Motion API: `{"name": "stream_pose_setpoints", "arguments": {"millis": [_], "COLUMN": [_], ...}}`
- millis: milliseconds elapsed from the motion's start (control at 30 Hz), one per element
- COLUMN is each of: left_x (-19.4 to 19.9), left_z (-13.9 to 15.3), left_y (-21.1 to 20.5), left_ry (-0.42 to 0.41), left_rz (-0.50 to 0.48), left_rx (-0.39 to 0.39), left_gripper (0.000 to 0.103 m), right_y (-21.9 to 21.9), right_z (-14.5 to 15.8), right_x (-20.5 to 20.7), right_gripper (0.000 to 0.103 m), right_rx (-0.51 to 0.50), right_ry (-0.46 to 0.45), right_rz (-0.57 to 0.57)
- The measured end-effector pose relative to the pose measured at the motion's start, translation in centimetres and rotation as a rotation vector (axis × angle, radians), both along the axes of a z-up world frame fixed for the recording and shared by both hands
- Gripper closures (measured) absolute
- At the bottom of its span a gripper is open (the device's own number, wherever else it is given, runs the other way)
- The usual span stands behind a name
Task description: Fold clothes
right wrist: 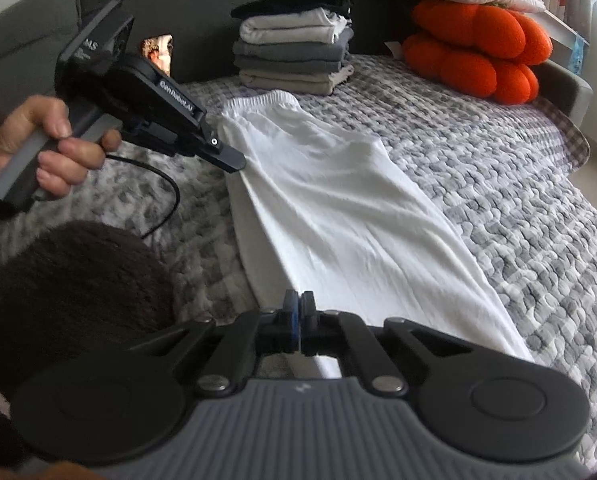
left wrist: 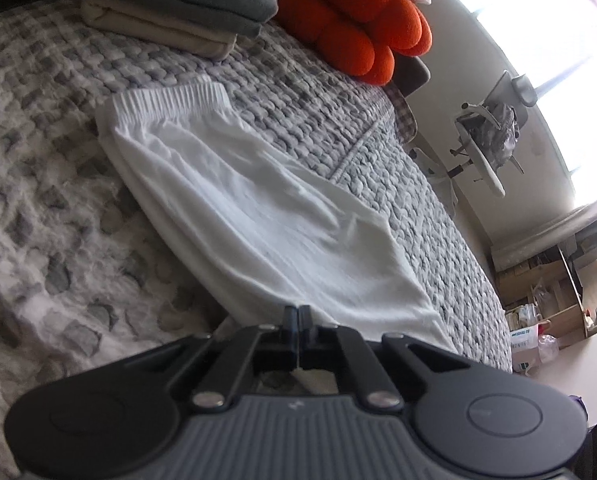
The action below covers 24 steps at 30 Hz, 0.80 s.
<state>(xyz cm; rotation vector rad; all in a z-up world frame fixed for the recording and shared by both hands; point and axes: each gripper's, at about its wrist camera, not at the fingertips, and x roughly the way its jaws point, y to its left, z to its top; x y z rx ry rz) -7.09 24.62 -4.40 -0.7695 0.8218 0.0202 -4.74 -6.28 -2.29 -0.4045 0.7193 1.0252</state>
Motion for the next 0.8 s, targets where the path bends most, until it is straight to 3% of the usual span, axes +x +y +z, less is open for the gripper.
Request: {"name": "stream_pose_setpoints", "arguments": {"millis": [233,633,733,800], "left_x": [-0.8,0.0,-0.1,-0.3], "left_z": [0.5,-1.8,-1.7,-1.5], "left_y": [0.3,0.0,0.3,0.7], "left_ry": [0.011,0.151,0.143,0.123], "left_rz": [-0.009,-0.055,-0.06,-0.06], "left_rx": [0.019,0.081,0.066,0.053], "left_gripper": [0.103,0.103,0.103,0.101], "right_y": [-0.1,1.4,1.8,1.9], "right_z": [0.9,-1.4,-1.9,-2.0], "right_x": [-0.3,0.0,0.2,0.4], "right_gripper": [0.103,0.103,0.103,0.097], "right_rx": [0.022,-0.09,-0.112,-0.117], "right_ry": [0.03,0.102,0.114,0.13], "right_rz": [0.023,0.077,0.075,0.076]}}
